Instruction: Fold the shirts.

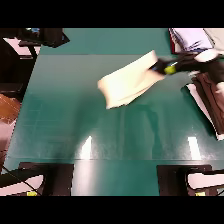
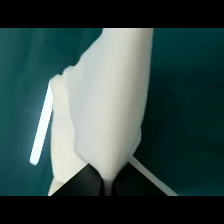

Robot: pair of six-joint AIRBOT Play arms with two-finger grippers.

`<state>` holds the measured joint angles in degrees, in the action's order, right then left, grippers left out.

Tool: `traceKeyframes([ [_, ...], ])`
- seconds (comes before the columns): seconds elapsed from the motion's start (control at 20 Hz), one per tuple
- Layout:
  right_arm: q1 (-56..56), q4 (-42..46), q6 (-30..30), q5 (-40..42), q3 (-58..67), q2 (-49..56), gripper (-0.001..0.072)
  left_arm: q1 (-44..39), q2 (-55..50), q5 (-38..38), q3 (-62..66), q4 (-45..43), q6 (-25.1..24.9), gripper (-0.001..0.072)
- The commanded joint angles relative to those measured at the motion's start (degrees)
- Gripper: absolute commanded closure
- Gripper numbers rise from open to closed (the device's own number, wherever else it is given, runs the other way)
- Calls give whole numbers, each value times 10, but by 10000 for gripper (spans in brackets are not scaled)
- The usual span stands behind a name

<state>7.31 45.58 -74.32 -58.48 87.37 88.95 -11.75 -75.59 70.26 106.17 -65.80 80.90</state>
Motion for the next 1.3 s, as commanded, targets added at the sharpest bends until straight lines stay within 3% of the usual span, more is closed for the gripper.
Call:
traceKeyframes([
  [0.0, -129, 94, -44, -11, 75, -51, 697, -38, 0, -27, 1, -1, 0, 682],
  [0.4, -352, 99, -56, -22, 123, -52, 698, -50, 0, -32, 1, 2, 1, 682],
  [0.65, -379, 95, -55, -2, 148, -50, 698, -50, 0, -32, 1, 2, 1, 682],
  [0.9, -379, 101, -50, -96, 282, -50, 698, -50, 0, -32, 1, 2, 1, 682],
  [1.1, -382, 174, -40, -172, 276, -89, 698, -50, 0, -21, 1, -1, 0, 681],
  [1.25, -382, 296, -40, -189, 205, -142, 697, -50, 0, -4, 1, -1, -7, 681],
])
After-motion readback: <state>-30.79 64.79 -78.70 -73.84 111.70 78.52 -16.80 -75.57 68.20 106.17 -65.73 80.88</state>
